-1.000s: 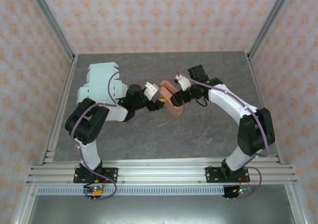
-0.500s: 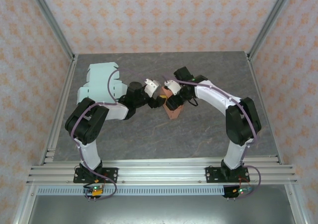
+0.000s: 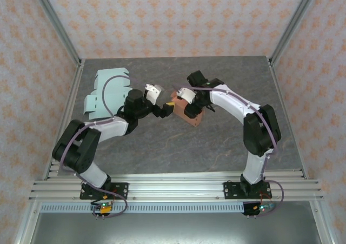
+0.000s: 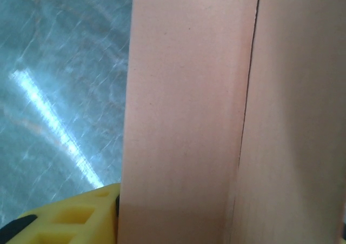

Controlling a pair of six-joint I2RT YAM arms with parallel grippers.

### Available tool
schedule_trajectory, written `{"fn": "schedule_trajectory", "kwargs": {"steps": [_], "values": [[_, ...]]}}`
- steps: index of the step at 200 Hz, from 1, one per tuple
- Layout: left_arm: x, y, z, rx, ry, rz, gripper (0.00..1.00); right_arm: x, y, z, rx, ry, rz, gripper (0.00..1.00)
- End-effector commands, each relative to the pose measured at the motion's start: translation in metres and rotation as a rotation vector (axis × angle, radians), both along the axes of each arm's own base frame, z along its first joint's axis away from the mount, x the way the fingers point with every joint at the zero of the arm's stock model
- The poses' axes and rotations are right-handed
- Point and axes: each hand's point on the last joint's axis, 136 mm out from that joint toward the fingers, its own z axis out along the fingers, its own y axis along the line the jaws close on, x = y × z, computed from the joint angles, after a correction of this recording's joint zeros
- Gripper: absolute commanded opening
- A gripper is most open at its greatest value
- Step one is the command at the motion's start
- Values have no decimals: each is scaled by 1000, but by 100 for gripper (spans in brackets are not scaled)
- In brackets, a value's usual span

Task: Fold the paper box

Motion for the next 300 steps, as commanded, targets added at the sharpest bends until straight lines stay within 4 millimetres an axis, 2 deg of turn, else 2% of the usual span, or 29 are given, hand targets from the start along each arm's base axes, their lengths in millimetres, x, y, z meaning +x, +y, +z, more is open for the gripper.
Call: {"fn": "schedule_trajectory", "kwargs": {"steps": [1,26,43,63,91,117,143,167,177,186,196,217,241,258,268,272,281,300], "values": [[-24,-8,-10,61,-9,-105,94,-35,-2,7,-7,25,309,51],[-33,-10,-22,102,-33,-149,93,-35,-7,10,2,-19,395,50],[-35,-13,-27,122,-52,-157,93,-43,-11,11,18,-27,489,47],[-48,-27,-35,150,-34,-251,93,-46,-10,14,43,-89,551,47],[-73,-48,-56,237,-56,-375,92,-51,-11,19,53,-80,613,47],[-67,-62,-57,239,-85,-416,89,-59,-5,25,99,-53,667,48],[-64,-68,-58,237,-99,-438,82,-49,-6,21,67,-70,658,48],[-64,-66,-59,243,-104,-423,65,-43,-9,17,45,-77,635,53],[-64,-65,-61,246,-109,-418,64,-41,-10,17,46,-87,621,57],[-64,-66,-63,250,-112,-413,59,-38,-10,17,50,-104,593,61],[-62,-66,-63,255,-110,-404,58,-35,-10,21,77,-122,555,64],[-60,-68,-64,257,-96,-399,55,-35,-5,42,210,-159,465,69],[-58,-69,-64,264,-89,-396,54,-25,-9,76,359,-255,238,72],[-56,-68,-65,268,-64,-383,52,-16,-26,92,423,-305,17,75],[-57,-68,-66,268,-56,-388,51,-8,-43,94,427,-275,-133,70],[-58,-68,-66,267,-58,-389,51,-12,-47,93,435,-234,-160,68],[-57,-69,-65,261,-61,-388,51,-19,-51,94,480,-150,-200,66],[-53,-70,-63,247,-53,-371,51,-19,-61,86,492,-73,-336,63]]}}
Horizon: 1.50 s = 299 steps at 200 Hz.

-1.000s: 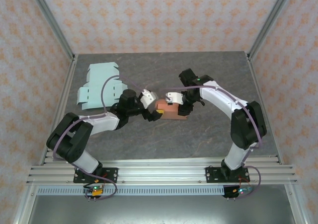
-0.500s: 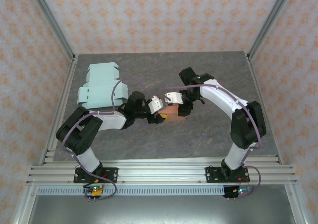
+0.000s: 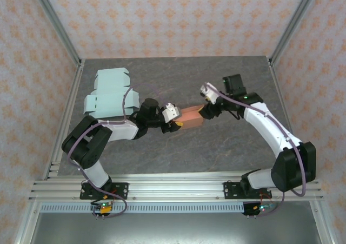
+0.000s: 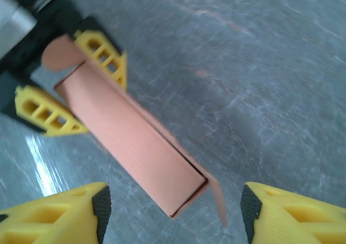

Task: Fold the paper box

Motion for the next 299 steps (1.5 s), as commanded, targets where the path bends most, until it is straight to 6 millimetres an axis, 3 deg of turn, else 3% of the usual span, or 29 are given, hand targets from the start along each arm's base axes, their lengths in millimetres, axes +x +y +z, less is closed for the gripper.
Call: {"fn": "schedule_trajectory", "kwargs": {"steps": [1,13,30,51,122,150,188,212,224,299], "values": [[9,-4,7,-14,-1,25,51,2,-7,-4,119,183,-198,63],[9,-6,8,-15,7,26,51,3,-12,-14,88,193,-220,60],[12,-5,6,-16,8,37,51,12,-21,-25,23,201,-257,47],[13,-5,7,-11,12,43,52,21,-18,-32,-2,236,-236,38],[13,-7,6,-14,25,34,52,46,-15,-50,-158,216,-129,36],[17,-6,6,-19,36,62,52,36,-8,-49,-140,258,-84,15],[26,-1,4,-4,38,116,52,27,-1,-49,-103,267,-188,13],[28,0,5,-8,30,137,51,21,11,-54,-86,294,-241,3],[30,2,7,-18,22,153,51,18,16,-56,-89,305,-256,3],[34,0,6,-9,34,169,51,29,24,-49,-47,355,-358,2]]}}
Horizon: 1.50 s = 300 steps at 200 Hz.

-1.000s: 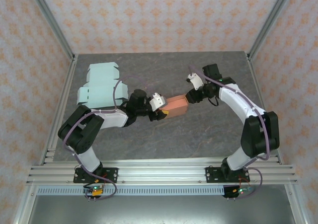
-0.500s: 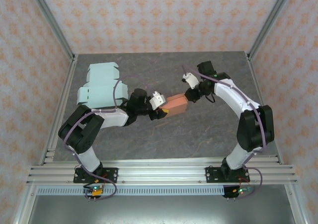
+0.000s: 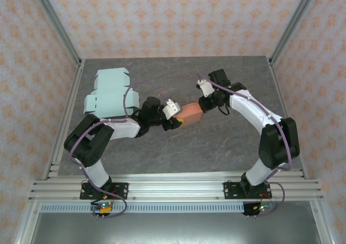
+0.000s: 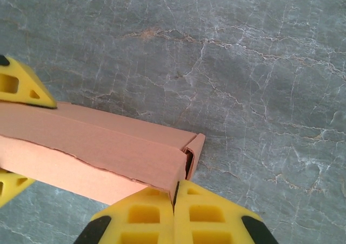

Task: Fold the paper box

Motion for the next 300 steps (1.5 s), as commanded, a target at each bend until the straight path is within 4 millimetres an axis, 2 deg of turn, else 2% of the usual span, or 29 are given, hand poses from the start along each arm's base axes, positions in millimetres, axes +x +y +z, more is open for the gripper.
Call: {"fn": "schedule_trajectory", "kwargs": {"steps": [1,47,83,109,146,174,199,203,207,209,212,236,253,270,300], "values": [[14,-3,9,-9,-27,44,51,-6,15,3,36,48,-20,2],[15,-3,9,-15,-29,48,51,-2,18,3,33,18,-65,2],[19,-2,10,-6,-35,63,51,-2,15,-14,36,-27,-77,2],[21,-1,9,8,-34,68,52,0,3,-21,-2,-100,-98,2],[30,-1,8,16,-30,87,54,0,-3,-21,-5,-112,-147,2],[43,3,23,-31,-40,141,60,5,-8,-25,22,-128,-269,2],[54,13,35,-69,-47,205,70,10,-14,-25,-19,-178,-347,2],[55,15,38,-80,-43,219,76,10,-16,-27,-24,-179,-361,2],[56,17,41,-95,-42,232,88,11,-17,-26,-26,-185,-376,2],[57,18,44,-104,-43,238,97,12,-17,-26,-26,-187,-382,2],[57,19,47,-115,-42,245,99,13,-18,-26,-28,-191,-392,2],[54,31,70,-171,-46,310,100,19,-23,-21,-41,-219,-451,2],[55,48,87,-207,-37,423,100,20,-23,-18,-51,-238,-481,2],[54,69,95,-239,-14,554,100,18,-20,-19,-65,-252,-492,2],[34,83,98,-307,70,613,100,19,-19,-25,-62,-249,-530,2]]}}
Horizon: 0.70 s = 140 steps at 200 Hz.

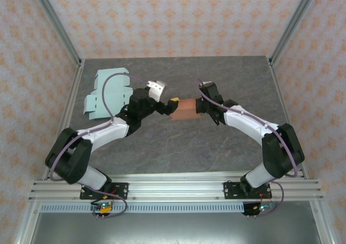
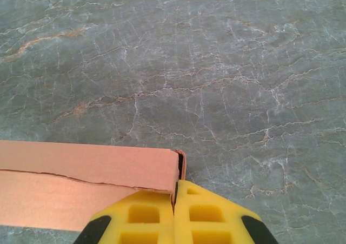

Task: Fold the paper box

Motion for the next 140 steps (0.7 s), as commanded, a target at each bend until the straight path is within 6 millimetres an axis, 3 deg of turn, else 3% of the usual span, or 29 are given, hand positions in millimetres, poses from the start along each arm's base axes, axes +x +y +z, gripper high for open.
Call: {"fn": "schedule_trajectory", "kwargs": {"steps": [1,31,52,77,98,126,140], "values": [[-9,24,-11,-84,114,137,100,-2,-10,-16,-31,14,-84,2],[-9,81,-45,-156,437,568,100,-2,-13,-14,-47,-4,-120,2],[-10,46,-41,-75,415,349,98,-2,-15,-12,-45,-9,-139,2],[-13,24,-37,-74,429,231,80,-2,-15,-13,-40,0,-148,2],[-19,1,-33,-83,449,104,71,-3,-14,-17,-28,12,-153,2],[-19,-11,-34,9,416,64,70,-2,-13,-18,-20,17,-158,2],[-12,-10,-41,66,409,66,64,-2,-13,-18,-23,15,-159,2]]}}
